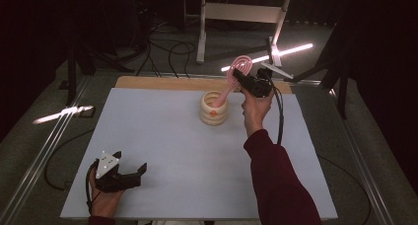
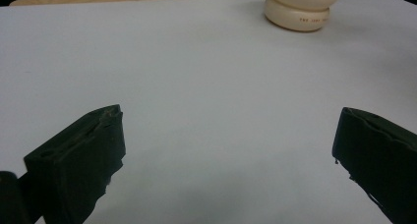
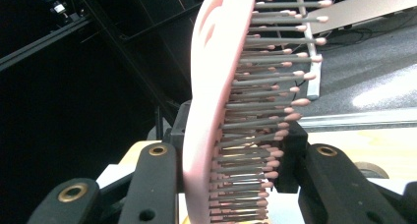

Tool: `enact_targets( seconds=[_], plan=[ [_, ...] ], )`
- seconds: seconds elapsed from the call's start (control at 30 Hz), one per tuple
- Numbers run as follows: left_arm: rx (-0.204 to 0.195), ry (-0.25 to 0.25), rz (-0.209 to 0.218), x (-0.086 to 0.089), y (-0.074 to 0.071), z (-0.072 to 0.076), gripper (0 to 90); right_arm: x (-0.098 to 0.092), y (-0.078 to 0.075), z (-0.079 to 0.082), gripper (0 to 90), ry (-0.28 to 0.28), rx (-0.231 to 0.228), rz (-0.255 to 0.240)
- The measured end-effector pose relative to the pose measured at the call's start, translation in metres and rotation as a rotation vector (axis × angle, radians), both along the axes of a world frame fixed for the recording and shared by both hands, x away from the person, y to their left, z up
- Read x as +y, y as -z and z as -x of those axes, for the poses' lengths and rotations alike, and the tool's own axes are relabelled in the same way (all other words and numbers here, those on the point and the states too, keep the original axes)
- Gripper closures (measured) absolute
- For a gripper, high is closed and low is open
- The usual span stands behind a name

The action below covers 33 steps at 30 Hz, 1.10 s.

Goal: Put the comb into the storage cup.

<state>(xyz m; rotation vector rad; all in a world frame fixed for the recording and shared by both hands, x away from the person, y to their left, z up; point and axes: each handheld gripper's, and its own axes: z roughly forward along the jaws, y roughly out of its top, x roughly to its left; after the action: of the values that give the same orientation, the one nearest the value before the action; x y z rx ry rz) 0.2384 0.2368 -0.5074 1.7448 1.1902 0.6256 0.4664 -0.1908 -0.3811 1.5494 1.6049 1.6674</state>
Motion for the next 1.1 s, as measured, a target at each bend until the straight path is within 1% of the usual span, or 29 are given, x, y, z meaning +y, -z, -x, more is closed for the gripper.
enact_targets(
  seconds=[0.4, 0.73, 0.87, 1.1],
  plan=[
    [0.001, 0.001, 0.000, 0.000, 0.000, 0.000, 0.1, 0.003, 0.011, 0.000, 63.2, 0.013, 0.008, 0.002],
    [0.004, 0.002, -0.002, 0.000, 0.000, 0.000, 0.1, 0.005, 0.017, 0.001, 63.1, 0.009, 0.008, 0.016],
    [0.003, 0.002, -0.002, 0.000, 0.000, 0.000, 0.1, 0.006, 0.021, 0.001, 62.9, 0.012, 0.012, 0.014],
    [0.005, 0.004, -0.002, -0.001, 0.000, 0.000, 0.1, 0.009, 0.024, 0.002, 62.8, 0.007, 0.009, 0.027]
  ],
)
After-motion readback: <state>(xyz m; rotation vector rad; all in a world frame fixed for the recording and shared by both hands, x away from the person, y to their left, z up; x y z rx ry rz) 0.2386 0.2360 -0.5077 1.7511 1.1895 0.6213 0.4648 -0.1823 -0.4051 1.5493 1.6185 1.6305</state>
